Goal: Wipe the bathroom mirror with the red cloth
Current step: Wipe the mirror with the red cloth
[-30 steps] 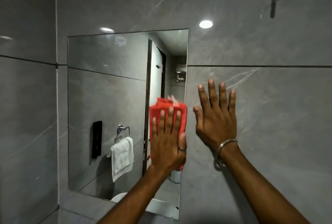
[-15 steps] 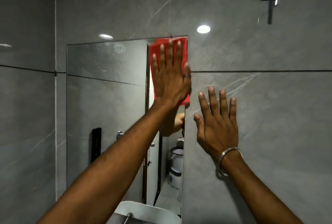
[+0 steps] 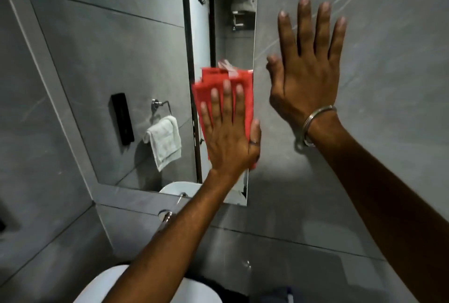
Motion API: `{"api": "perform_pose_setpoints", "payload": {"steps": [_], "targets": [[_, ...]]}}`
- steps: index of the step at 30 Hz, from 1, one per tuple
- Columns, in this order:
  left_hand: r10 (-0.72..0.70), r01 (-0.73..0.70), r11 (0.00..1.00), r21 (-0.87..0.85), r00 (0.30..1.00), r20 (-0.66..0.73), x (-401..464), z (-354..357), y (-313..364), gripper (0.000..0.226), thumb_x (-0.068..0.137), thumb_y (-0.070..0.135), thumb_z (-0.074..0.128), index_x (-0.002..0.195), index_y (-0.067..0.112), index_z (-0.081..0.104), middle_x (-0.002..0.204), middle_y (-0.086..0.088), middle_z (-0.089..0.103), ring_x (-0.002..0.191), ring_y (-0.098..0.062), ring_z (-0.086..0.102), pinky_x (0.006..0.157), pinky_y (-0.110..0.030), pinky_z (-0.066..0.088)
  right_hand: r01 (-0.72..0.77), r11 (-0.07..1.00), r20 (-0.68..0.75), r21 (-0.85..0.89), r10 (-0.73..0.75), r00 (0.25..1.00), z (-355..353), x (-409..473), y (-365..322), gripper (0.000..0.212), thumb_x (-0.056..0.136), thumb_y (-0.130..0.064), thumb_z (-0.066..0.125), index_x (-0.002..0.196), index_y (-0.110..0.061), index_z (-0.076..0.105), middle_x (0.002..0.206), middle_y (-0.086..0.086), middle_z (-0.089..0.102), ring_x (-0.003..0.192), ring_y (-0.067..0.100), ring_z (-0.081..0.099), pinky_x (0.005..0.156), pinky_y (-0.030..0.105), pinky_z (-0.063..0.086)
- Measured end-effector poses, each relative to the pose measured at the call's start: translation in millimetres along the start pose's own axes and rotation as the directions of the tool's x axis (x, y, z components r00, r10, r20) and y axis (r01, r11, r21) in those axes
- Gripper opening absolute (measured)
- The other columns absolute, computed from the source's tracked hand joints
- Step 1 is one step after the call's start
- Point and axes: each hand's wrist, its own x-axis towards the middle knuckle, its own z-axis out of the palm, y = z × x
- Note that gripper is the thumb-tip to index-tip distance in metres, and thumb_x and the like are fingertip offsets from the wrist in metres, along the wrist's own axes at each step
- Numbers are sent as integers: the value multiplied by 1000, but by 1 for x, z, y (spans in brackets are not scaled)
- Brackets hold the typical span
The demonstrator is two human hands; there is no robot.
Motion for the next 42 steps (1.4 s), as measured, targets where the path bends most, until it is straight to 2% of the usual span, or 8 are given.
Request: {"api": "perform_pose_setpoints", "payload": {"steps": [8,12,15,22,29,32,35,42], "targets": [[54,-57,998,23,995,89,-148,16,-13,77,101,51,39,165,19,12,174,-4,4,161,-31,8,129,-53,4,-4,1000,-19,-9,4,1000,5,1,-2,68,107,-58,20,166,-26,17,173,15,23,160,40,22,127,62,13],[132,-138,990,42,982,132,-173,13,-27,74,99,50,42,164,22,18,174,-1,10,161,-27,12,130,-51,9,5,999,8,39,-5,1000,2,-1,1,69,107,-56,22,168,-26,7,176,13,12,162,38,12,129,60,7],[90,-97,995,25,976,201,-171,14,-31,70,100,47,38,164,24,20,174,1,12,161,-26,13,131,-49,5,9,999,44,51,-11,999,2,-3,3,71,107,-54,23,168,-25,3,177,11,3,164,36,5,130,59,5],[-45,49,999,-21,985,166,-28,-10,-29,67,108,51,15,165,17,6,174,-6,10,161,-31,8,131,-52,-2,18,996,64,90,-24,998,3,-3,5,74,103,-53,24,168,-24,6,178,8,-6,165,32,-5,131,60,3],[129,-129,992,9,992,14,143,-50,2,65,109,44,21,165,19,1,175,-4,-5,162,-25,-4,130,-47,-7,62,985,74,164,-75,995,-8,27,-2,70,99,-48,30,163,-19,33,175,9,19,163,32,15,133,50,-1],[130,-129,991,21,991,-38,189,-59,4,72,108,40,32,164,22,-10,174,-2,-11,161,-22,-11,129,-45,-14,117,948,37,295,-133,990,-22,84,-13,66,103,-45,26,163,-19,29,174,9,21,164,28,12,133,46,3],[146,-146,989,3,988,-53,216,-61,-6,73,107,40,35,164,23,-7,174,-1,-10,161,-21,-11,130,-47,-10,176,924,37,341,-200,979,-30,141,-17,67,103,-46,21,165,-21,25,175,6,17,164,24,5,134,46,5],[142,-137,988,68,988,-68,269,-69,-47,69,105,47,23,165,21,1,175,-1,-8,161,-20,-11,131,-51,-2,423,869,89,255,-457,885,-32,218,-26,67,103,-49,23,165,-26,17,175,2,10,161,18,-7,133,42,-5]]}}
